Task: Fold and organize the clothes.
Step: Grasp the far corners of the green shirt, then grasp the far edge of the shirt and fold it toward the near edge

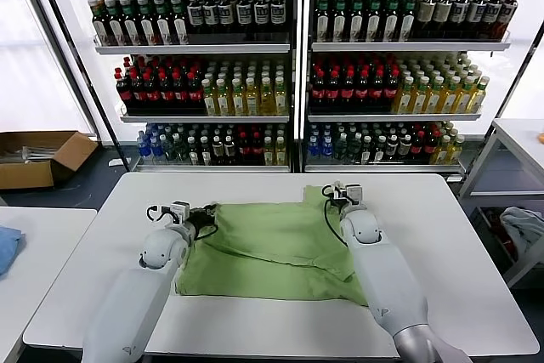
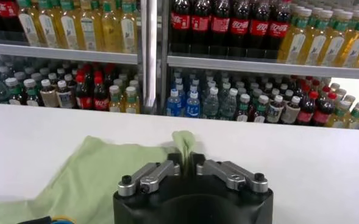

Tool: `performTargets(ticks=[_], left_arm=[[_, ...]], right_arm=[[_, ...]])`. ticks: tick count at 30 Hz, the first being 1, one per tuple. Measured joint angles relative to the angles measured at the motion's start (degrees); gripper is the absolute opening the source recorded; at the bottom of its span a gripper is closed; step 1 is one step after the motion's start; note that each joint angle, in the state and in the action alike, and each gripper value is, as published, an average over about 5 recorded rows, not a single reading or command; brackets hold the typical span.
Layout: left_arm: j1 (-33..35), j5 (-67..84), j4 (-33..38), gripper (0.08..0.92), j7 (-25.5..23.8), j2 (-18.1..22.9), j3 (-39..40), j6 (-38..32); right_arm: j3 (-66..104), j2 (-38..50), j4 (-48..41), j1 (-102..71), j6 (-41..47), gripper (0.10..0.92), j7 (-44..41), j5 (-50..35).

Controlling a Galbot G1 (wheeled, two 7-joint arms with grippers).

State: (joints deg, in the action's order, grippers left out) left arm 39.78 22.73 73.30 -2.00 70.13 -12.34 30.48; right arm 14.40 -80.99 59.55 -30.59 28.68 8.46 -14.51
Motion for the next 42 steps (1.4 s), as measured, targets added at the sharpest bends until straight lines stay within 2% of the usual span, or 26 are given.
performTargets(ticks=[8, 19, 32, 42], left_arm=[[1.37, 1.13, 3.37, 0.084, 0.41, -0.12, -1.18, -2.56], [4.88, 2.84, 10.19, 0.084, -0.48, -2.63, -4.13, -5.65], [13.9, 0.99, 19.88, 0.084, -1.81, -3.04, -7.76, -6.93], [20.57, -1.81, 23.79, 0.084, -2.82, -1.79, -9.25, -7.35]], right_arm=[[0.49, 1.48, 6.46, -1.39, 1.13, 0.107, 1.14, -1.53], [1.7, 3.52, 18.36, -6.06, 1.43, 0.107, 2.5, -2.9], [5.49, 5.17, 35.74, -20.65, 2.14, 0.107, 4.1, -1.92], [8.2, 4.06, 45.56, -32.42, 2.11, 0.107, 4.89, -0.13]])
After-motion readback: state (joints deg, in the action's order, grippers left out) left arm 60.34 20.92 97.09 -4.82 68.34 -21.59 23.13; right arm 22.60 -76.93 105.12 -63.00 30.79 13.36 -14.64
